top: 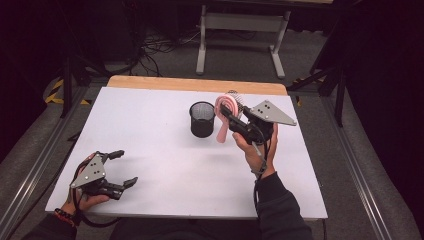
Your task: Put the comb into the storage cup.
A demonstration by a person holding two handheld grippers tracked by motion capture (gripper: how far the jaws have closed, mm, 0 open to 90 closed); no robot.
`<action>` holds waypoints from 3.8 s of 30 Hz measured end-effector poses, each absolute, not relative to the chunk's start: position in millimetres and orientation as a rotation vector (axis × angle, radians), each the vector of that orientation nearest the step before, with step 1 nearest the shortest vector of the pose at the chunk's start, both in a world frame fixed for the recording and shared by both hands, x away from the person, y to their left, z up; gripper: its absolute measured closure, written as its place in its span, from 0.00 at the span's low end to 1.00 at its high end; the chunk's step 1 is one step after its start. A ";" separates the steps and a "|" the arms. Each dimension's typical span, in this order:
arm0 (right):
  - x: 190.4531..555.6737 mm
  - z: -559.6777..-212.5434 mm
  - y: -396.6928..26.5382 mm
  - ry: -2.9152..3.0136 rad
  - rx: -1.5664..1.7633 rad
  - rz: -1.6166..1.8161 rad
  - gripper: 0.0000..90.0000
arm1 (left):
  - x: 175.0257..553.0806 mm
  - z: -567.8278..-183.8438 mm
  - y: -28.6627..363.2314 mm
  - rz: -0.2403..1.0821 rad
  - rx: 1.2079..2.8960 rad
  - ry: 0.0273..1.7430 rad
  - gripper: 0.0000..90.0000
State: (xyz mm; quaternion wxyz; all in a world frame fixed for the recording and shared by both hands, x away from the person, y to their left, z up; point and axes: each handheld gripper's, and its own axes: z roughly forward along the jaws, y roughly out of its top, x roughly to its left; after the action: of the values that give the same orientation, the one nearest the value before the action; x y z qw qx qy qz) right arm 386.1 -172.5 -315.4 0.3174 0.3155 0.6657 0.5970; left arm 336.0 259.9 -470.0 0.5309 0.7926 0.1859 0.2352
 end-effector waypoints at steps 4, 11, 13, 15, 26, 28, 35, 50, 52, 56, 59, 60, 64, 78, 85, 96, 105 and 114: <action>389.3 -312.0 -175.1 1.751 0.840 1.551 0.70 | 336.5 -471.1 260.2 0.545 1.880 0.455 0.07; 398.6 -304.5 -178.3 1.745 0.851 1.537 0.70 | 339.2 -473.6 260.9 0.533 1.887 0.460 0.06; 405.9 -297.5 -177.8 1.747 0.857 1.524 0.70 | 340.3 -473.8 262.0 0.518 1.873 0.462 0.06; 409.0 -294.8 -177.4 1.746 0.849 1.516 0.70 | 340.9 -474.3 262.1 0.515 1.875 0.461 0.06; 425.3 -292.3 -169.8 1.765 0.853 1.504 0.70 | 337.8 -472.9 259.8 0.537 1.878 0.455 0.07; 427.5 -292.6 -169.1 1.773 0.854 1.499 0.70 | 338.3 -472.8 259.0 0.543 1.871 0.463 0.07; 434.2 -288.5 -168.4 1.756 0.873 1.486 0.70 | 337.7 -473.2 258.5 0.539 1.888 0.462 0.07; 450.3 -268.1 -165.2 1.698 0.872 1.485 0.70 | 337.8 -472.6 260.6 0.538 1.884 0.467 0.07; 452.6 -264.5 -160.0 1.691 0.865 1.497 0.70 | 337.5 -472.4 261.5 0.537 1.870 0.474 0.07; 455.5 -264.1 -153.1 1.696 0.850 1.487 0.70 | 336.9 -471.9 262.4 0.539 1.866 0.475 0.07; 457.2 -265.3 -149.0 1.699 0.848 1.488 0.70 | 337.0 -471.8 263.3 0.533 1.870 0.476 0.07; 457.7 -265.7 -148.3 1.699 0.846 1.490 0.70 | 337.2 -472.0 263.4 0.533 1.871 0.477 0.07; 459.6 -268.0 -142.9 1.696 0.858 1.506 0.70 | 337.4 -472.2 263.5 0.530 1.870 0.477 0.07; 462.8 -278.4 -117.5 1.730 0.815 1.554 0.70 | 338.0 -473.0 264.0 0.519 1.869 0.473 0.07; 467.0 -283.7 -111.8 1.740 0.822 1.560 0.70 | 338.1 -473.2 264.4 0.515 1.871 0.470 0.07; 474.5 -297.4 -110.4 1.749 0.854 1.569 0.70 | 337.8 -473.0 265.1 0.511 1.869 0.468 0.07; 476.7 -305.6 -109.2 1.761 0.866 1.571 0.70 | 337.5 -473.1 264.9 0.509 1.872 0.466 0.07; 477.9 -316.7 -109.1 1.781 0.879 1.567 0.70 | 337.0 -472.7 265.1 0.509 1.873 0.464 0.07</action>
State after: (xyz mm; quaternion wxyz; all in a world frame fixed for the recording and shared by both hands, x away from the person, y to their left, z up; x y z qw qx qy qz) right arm 477.9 -109.1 -316.7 0.3010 0.3311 0.6714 0.5908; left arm 337.0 265.1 -472.7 0.5423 0.7885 0.1956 0.2142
